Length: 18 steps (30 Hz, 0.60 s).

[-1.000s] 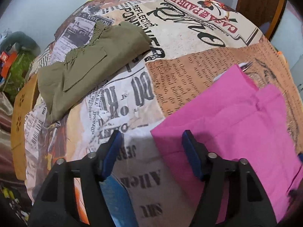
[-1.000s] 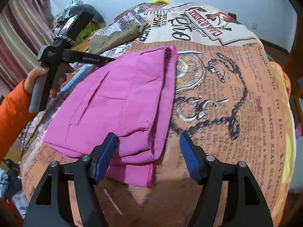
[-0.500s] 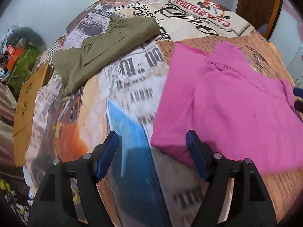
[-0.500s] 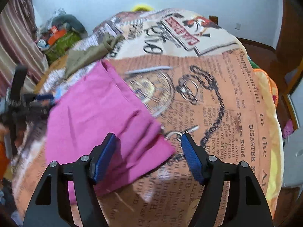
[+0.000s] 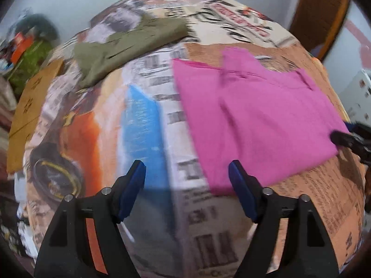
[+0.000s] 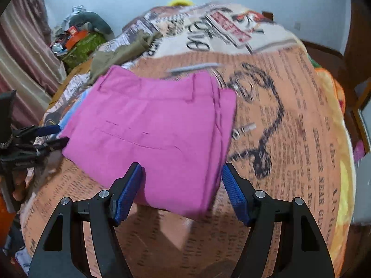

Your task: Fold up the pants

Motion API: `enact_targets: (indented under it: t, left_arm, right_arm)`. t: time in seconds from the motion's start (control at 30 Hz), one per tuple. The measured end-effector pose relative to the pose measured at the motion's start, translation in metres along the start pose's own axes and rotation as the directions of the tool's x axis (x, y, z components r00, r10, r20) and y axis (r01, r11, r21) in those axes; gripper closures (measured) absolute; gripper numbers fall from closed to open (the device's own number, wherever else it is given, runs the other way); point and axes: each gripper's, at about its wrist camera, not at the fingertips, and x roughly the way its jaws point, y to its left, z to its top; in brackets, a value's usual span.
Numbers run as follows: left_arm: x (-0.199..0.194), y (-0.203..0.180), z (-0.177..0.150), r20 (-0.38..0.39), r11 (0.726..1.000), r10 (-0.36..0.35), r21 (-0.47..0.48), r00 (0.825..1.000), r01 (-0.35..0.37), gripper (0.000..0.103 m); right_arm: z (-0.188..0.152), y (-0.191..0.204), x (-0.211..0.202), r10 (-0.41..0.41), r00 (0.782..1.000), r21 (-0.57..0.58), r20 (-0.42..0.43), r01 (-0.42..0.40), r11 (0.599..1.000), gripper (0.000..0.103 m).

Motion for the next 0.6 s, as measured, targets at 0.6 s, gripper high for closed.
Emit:
enact_targets:
  t: [0.6]
  left_arm:
    - [-0.020,0.006,0.044,0.071,0.999,-0.046,0.030,0.996,0.044,0.030]
  right_arm:
    - [0.016,-0.008,-0.032,-0.057,0.987,0.030,0.151,0.053,0.998,0.043]
